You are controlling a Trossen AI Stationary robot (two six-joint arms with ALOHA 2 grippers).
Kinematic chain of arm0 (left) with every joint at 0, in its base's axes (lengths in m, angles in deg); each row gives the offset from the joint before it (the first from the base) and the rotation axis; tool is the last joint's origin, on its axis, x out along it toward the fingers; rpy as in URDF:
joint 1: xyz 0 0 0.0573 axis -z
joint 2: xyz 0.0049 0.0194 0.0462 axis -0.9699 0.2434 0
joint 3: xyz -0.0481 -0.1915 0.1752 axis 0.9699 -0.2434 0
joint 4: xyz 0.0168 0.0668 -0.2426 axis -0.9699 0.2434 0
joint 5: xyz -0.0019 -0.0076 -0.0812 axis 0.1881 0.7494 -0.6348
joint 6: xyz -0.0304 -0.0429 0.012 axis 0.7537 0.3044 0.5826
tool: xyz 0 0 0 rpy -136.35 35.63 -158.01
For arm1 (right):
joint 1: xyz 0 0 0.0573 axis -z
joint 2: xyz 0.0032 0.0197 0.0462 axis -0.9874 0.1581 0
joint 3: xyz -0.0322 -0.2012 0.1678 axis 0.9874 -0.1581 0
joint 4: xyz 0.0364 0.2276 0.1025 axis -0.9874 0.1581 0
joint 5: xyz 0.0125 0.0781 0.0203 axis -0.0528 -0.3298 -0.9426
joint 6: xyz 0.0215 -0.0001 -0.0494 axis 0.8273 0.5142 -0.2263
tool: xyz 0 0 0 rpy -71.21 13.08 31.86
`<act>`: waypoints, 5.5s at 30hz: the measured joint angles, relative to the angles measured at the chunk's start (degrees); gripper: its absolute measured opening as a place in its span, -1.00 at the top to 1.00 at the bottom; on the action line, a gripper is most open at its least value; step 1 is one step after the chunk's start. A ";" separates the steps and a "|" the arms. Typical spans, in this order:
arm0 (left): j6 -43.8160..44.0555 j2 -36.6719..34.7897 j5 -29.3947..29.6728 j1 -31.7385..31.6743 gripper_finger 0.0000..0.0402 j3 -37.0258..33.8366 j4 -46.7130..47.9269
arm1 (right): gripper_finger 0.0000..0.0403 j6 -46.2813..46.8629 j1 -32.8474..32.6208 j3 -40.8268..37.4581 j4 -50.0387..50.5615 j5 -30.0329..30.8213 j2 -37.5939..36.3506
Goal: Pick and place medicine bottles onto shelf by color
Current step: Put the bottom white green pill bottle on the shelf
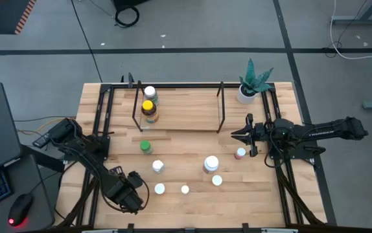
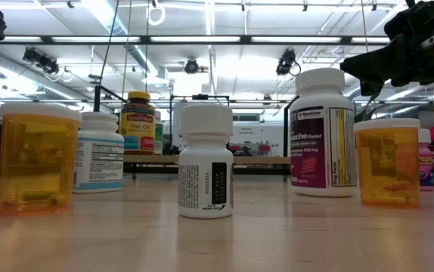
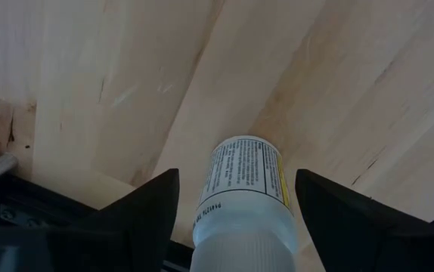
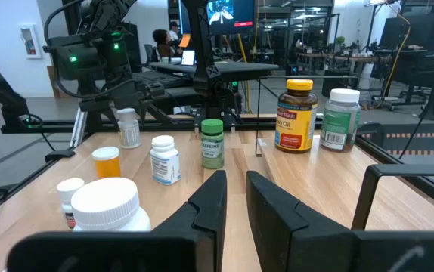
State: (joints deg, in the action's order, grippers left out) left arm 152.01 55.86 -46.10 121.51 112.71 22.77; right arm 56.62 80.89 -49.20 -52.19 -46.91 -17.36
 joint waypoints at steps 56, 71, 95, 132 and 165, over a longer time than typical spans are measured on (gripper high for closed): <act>14.05 -3.99 0.34 4.37 -0.03 11.78 9.14 | 0.69 0.00 -0.01 0.00 -0.13 0.00 0.00; 20.08 -3.96 1.40 9.58 -0.07 11.78 9.42 | 0.69 0.00 0.00 0.00 -0.13 0.00 0.00; 22.68 -3.96 1.88 9.65 -0.14 11.78 8.92 | 0.69 0.00 -0.02 0.00 -0.13 0.00 0.02; 26.11 -3.96 2.03 9.56 -0.09 11.76 8.58 | 0.69 0.00 -0.01 0.00 -0.13 0.00 0.01; 25.72 -3.96 2.01 9.56 -0.09 11.76 8.61 | 0.69 0.00 -0.01 0.00 -0.13 0.00 0.02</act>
State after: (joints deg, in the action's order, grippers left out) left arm 177.74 51.91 -44.09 131.07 124.47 31.39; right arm 56.62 80.88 -49.20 -52.32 -46.91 -17.34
